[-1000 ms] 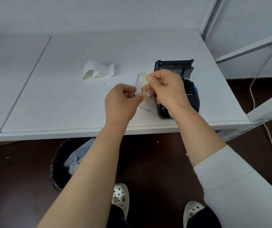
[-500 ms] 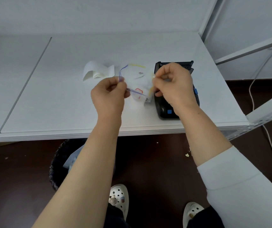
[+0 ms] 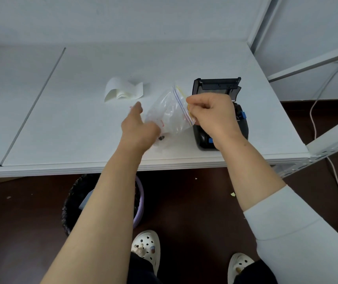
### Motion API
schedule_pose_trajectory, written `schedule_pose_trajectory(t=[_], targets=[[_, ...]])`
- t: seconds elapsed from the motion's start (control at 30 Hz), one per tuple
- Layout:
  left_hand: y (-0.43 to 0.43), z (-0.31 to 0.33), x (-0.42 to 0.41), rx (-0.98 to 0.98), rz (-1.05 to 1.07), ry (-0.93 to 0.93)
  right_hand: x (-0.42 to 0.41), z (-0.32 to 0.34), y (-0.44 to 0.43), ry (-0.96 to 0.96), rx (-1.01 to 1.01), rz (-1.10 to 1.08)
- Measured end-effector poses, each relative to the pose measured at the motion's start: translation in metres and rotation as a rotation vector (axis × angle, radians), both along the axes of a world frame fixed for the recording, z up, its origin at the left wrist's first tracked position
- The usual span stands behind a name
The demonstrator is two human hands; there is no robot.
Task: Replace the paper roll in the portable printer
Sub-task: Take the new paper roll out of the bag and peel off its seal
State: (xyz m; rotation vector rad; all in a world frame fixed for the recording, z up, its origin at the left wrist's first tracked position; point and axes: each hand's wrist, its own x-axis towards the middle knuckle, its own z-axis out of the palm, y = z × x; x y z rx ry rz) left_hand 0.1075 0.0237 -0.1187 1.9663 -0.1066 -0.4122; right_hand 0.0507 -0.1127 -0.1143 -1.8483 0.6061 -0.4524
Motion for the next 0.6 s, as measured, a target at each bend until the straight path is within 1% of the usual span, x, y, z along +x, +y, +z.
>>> schedule_pose_trajectory(t=[0.03,0.07,0.1,0.13,0.2,0.3,0.43,0.5,0.57,0.6], targets=[[0.000,-0.003,-0.001,0.161,-0.133,-0.015,0.000,0.001,0.000,0.008,-0.005,0.003],[0.001,-0.009,-0.001,0.276,-0.230,-0.025,-0.001,0.002,0.001,0.019,-0.007,0.005],[0.001,-0.016,0.000,0.339,-0.286,-0.038,-0.001,0.003,0.002,0.028,-0.008,0.002],[0.000,-0.021,0.000,0.355,-0.307,-0.051,-0.002,0.004,0.002,0.032,-0.014,-0.007],[-0.001,-0.028,0.004,0.314,-0.273,-0.136,-0.001,0.007,0.006,0.019,-0.025,-0.026],[0.001,-0.028,0.007,0.284,-0.198,-0.227,-0.001,0.014,0.013,0.011,0.056,-0.029],[0.006,-0.025,0.007,0.168,-0.149,-0.205,0.001,0.012,0.020,0.119,0.193,0.062],[0.009,-0.025,0.009,0.164,-0.103,-0.189,0.002,0.007,0.023,0.158,0.254,0.086],[0.012,-0.023,0.008,0.141,-0.062,-0.190,0.002,0.005,0.027,0.194,0.282,0.116],[0.012,-0.021,0.006,0.101,-0.046,-0.160,0.002,0.003,0.028,0.199,0.280,0.124]])
